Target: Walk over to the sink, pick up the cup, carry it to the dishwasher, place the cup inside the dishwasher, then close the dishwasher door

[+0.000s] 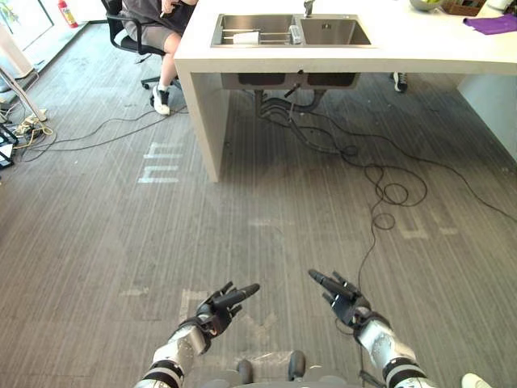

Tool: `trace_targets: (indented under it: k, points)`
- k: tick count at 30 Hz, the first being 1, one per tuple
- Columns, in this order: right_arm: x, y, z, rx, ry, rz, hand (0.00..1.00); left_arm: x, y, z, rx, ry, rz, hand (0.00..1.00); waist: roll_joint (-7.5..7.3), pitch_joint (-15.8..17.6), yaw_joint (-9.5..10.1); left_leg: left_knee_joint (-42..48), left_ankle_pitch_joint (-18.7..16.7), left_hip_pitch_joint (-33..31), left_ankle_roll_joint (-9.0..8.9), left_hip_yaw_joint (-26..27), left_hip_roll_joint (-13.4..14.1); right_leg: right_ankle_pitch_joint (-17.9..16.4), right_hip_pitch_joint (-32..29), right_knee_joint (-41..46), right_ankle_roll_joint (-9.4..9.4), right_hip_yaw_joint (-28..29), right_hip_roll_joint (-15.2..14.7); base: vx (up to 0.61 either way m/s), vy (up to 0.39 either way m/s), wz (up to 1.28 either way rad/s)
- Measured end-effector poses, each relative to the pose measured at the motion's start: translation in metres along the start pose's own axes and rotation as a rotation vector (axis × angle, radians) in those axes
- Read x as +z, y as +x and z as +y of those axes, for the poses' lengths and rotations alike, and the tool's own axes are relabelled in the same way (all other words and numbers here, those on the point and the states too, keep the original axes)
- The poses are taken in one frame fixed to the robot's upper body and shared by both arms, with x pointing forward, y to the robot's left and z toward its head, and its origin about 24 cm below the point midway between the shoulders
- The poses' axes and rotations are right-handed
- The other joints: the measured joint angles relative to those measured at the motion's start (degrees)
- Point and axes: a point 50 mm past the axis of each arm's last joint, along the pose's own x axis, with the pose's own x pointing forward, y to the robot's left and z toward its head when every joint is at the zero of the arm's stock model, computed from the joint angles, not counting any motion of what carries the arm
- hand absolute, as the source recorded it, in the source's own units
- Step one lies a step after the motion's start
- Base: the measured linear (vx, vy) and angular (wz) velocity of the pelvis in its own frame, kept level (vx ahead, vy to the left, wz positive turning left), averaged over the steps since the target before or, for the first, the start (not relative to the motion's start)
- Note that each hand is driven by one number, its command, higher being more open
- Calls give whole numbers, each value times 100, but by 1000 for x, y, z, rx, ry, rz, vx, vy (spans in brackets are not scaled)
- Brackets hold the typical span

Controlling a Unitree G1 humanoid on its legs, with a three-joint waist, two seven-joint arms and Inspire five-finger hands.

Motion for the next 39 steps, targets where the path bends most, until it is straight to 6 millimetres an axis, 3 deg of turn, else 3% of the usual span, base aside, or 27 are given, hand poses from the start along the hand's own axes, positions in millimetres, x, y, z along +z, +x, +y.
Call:
trace_targets:
  k: [3, 6, 11, 19, 28, 39]
  points:
    - [5, -6, 3, 6, -87, -44, 100, -2, -3, -1, -7, -11, -12, 100, 0, 13, -24, -43, 24, 6, -7, -16, 4, 3, 17, -36, -4, -43, 3, -12, -3, 6]
    - [-2, -10, 3, 10, -109, -30, 100, -4, -5, -1, -7, 10, -17, 100, 0, 13, -29, -50, 24, 10, -7, -13, 5, 3, 29, -43, -4, -72, 3, -1, 7, 4]
    - [-32, -21, -8, 1, -128, 70, 100, -11, -12, 13, 129, 218, -43, 100, -1, 13, -33, -54, 24, 81, -8, -3, 4, 1, 116, -43, -2, -133, -8, -13, 4, 1]
    - [-58, -31, -20, -8, -142, 159, 100, -21, -24, 34, 310, 450, -29, 100, -8, 8, -37, -100, 42, 105, 24, 189, 28, 1, 182, -32, -2, -237, -54, -56, 15, 5]
    - [-102, -47, -20, -17, -59, 288, 100, -62, -42, 59, 376, 418, 157, 100, -139, -81, -21, -265, 121, 255, 137, 328, 20, 13, 276, -132, 21, -238, -67, 9, 25, 1]
    - [-117, -52, -25, -64, 46, 308, 100, -76, -47, 69, 349, 232, 227, 100, -176, -153, -26, -334, 119, 370, 135, 501, 59, 48, 330, -224, 23, -70, 4, -10, 4, -8]
